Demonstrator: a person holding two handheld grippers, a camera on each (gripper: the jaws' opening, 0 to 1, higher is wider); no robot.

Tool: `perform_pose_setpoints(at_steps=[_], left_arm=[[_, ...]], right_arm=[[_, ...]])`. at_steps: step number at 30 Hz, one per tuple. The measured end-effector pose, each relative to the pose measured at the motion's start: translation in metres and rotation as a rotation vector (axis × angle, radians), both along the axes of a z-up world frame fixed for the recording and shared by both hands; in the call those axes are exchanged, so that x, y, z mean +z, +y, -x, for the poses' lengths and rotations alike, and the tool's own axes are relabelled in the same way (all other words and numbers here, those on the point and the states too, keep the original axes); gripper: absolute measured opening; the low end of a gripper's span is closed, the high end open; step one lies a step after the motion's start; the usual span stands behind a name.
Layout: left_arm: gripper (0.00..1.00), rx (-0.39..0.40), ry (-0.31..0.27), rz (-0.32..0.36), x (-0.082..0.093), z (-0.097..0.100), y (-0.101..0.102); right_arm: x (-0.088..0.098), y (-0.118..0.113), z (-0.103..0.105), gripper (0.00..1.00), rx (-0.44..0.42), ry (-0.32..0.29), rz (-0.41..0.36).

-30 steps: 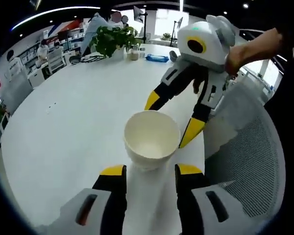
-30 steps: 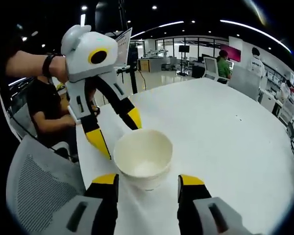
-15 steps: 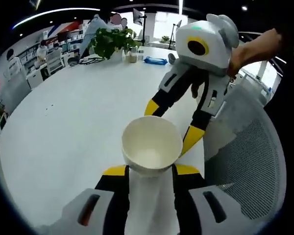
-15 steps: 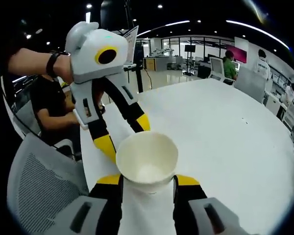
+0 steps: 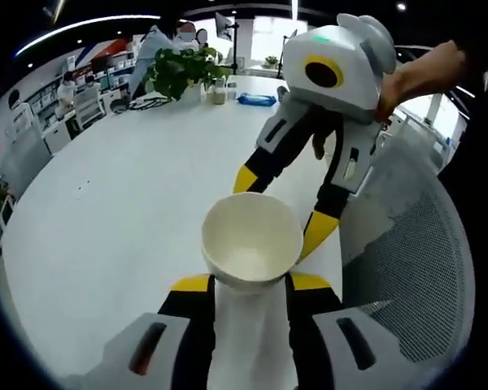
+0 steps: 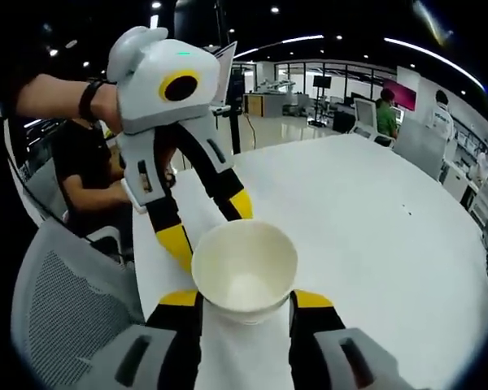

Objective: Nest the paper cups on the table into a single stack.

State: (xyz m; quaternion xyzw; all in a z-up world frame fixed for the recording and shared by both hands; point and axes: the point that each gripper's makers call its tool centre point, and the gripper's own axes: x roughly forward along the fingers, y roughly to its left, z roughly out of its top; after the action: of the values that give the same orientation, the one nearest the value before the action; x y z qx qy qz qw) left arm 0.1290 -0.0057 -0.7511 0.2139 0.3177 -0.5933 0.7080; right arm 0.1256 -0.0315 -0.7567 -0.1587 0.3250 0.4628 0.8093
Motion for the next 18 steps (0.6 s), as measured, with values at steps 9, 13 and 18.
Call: perform_pose_setpoints(at_steps=[9, 13, 18], left_arm=[[0.32, 0.031, -0.028, 0.001, 0.011, -0.027, -0.001], [0.32, 0.069, -0.02, 0.007, 0.011, -0.043, 0.0], [0.32, 0.096, -0.008, -0.001, 0.007, -0.059, -0.001]], right_arm=[[0.011, 0.003, -0.033, 0.42, -0.004, -0.03, 0.006], [0.015, 0.005, -0.048, 0.42, 0.005, -0.043, 0.021], [0.016, 0.007, -0.058, 0.43, 0.019, -0.05, 0.037]])
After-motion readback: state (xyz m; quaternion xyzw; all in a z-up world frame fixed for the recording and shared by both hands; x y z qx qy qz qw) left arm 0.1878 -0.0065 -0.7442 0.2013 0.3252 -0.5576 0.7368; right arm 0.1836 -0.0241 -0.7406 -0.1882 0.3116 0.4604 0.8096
